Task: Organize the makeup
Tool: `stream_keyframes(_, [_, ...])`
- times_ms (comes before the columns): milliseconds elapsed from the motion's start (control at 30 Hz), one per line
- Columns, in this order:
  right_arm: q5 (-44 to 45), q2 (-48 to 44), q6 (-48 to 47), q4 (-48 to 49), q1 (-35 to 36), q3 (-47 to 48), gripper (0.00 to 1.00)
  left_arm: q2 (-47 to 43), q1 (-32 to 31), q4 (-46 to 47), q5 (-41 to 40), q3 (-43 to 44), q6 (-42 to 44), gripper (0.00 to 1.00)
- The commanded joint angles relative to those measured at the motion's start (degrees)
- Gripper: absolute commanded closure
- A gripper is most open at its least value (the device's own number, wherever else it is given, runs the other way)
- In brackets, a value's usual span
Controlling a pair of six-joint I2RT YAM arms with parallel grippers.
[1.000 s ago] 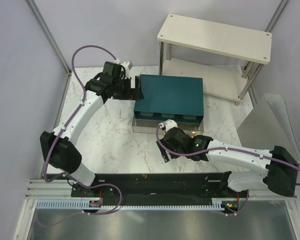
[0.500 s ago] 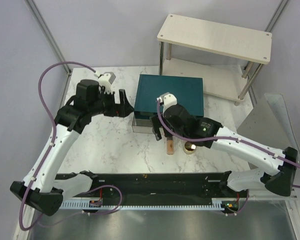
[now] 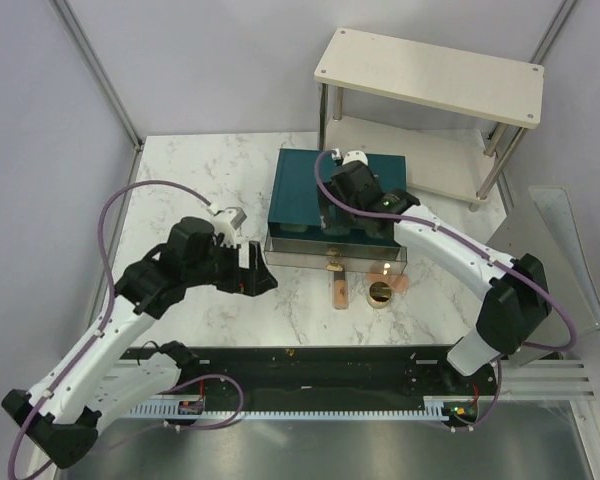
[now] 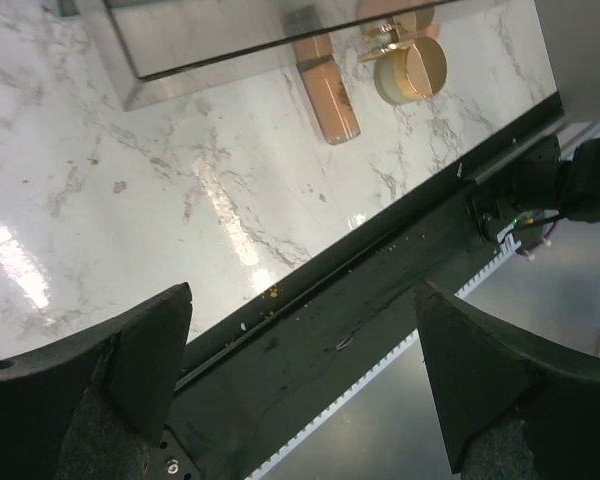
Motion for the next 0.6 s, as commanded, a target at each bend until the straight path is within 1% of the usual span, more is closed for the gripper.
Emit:
stream_keyframes(0, [-2.2,1.7,-0.9,3.7,-3.7,5.7,0.02,5.4,-7.8,4.9,-2.5,0.2,-3.1,0.01])
stream_keyframes(67, [-2.4,2.7,-1.3,3.7,-5.3,7.7,0.02,10.7,-12.7,4.8,-6.0,2.6,-3.0,0.01])
stream_keyframes(100, [-2.5,3.0,-1.4,4.2,-5.7,8.2,0.02,12.2,-17.5,4.7,-10.1,3.5,-3.6,0.01])
stream_keyframes(167, [-2.7,3.5,-1.5,4.5,-6.9,9.0,0.02,17.5,-21.7,4.8,-13.7,6.3,-4.5,0.00])
stream_keyframes(200, [-3.2,3.6,-1.7,5.5,-7.2,9.0,0.02,19.2,-24.6,4.8,-17.1,7.2,-5.6,0.01])
stream_keyframes(267, [-3.6,4.6,-2.3,6.0,-8.1,9.2,0.02,23.0,-27.0,5.3,-20.1,8.4,-7.3,0.01])
stream_keyframes(333, [-4.2,5.9,-2.6,6.1,-9.1,9.9,0.02,25.1,-29.0,7.1,-21.6,9.0,-9.6,0.01])
stream_keyframes(433, [-7.4,9.0,-2.8,6.1,-10.4,10.5,0.06,28.7,-31.9,10.0,-23.7,9.9,-11.3,0.01])
stream_keyframes(467, [-8.0,9.5,-2.8,6.2,-10.6,10.5,0.09,30.1,-33.3,9.9,-26.3,10.5,-11.2,0.00])
stream_keyframes(500, [-8.9,10.0,-2.8,6.3,-10.8,10.7,0.10,30.8,-33.7,10.5,-27.2,11.2,-11.4,0.01])
stream_keyframes(567, [-9.8,11.4,-2.9,6.3,-11.2,10.7,0.13,31.8,-34.1,12.4,-26.7,11.1,-12.4,0.01])
